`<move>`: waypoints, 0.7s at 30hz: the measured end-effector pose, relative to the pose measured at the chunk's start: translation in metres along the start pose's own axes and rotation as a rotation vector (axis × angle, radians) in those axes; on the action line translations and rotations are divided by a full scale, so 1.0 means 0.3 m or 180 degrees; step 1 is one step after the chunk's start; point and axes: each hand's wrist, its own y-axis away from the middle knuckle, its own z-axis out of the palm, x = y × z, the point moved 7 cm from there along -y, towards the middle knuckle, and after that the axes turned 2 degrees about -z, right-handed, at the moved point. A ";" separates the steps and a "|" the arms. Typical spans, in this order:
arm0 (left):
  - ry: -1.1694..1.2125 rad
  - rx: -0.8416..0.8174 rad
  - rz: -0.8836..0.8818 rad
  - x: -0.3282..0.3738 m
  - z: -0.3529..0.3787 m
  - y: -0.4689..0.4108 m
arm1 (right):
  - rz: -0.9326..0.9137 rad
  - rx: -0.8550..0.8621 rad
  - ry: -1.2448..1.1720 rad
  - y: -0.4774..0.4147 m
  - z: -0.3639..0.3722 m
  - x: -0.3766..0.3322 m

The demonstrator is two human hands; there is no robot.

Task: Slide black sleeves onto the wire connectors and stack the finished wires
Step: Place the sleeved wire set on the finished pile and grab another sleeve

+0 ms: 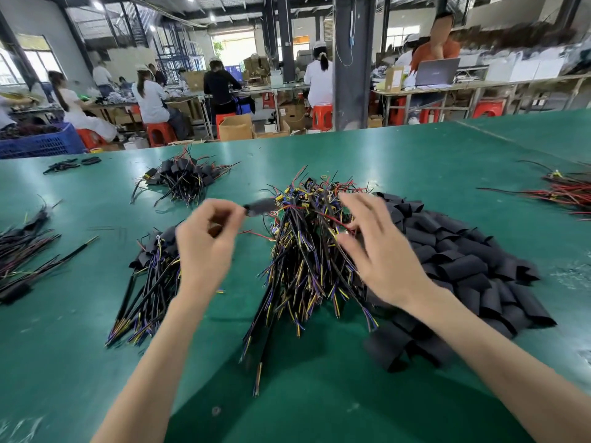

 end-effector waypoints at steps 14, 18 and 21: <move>-0.2838 -0.0119 -0.1430 -0.328 -0.174 -0.022 | 0.1441 -0.1219 0.1783 0.045 0.034 0.329; -0.3137 0.0075 -0.1324 -0.309 -0.154 -0.014 | 0.1721 -0.1846 0.1413 0.093 0.073 0.403; -0.3151 0.0268 -0.1290 -0.309 -0.160 -0.009 | 0.1533 -0.1637 0.1561 0.083 0.068 0.404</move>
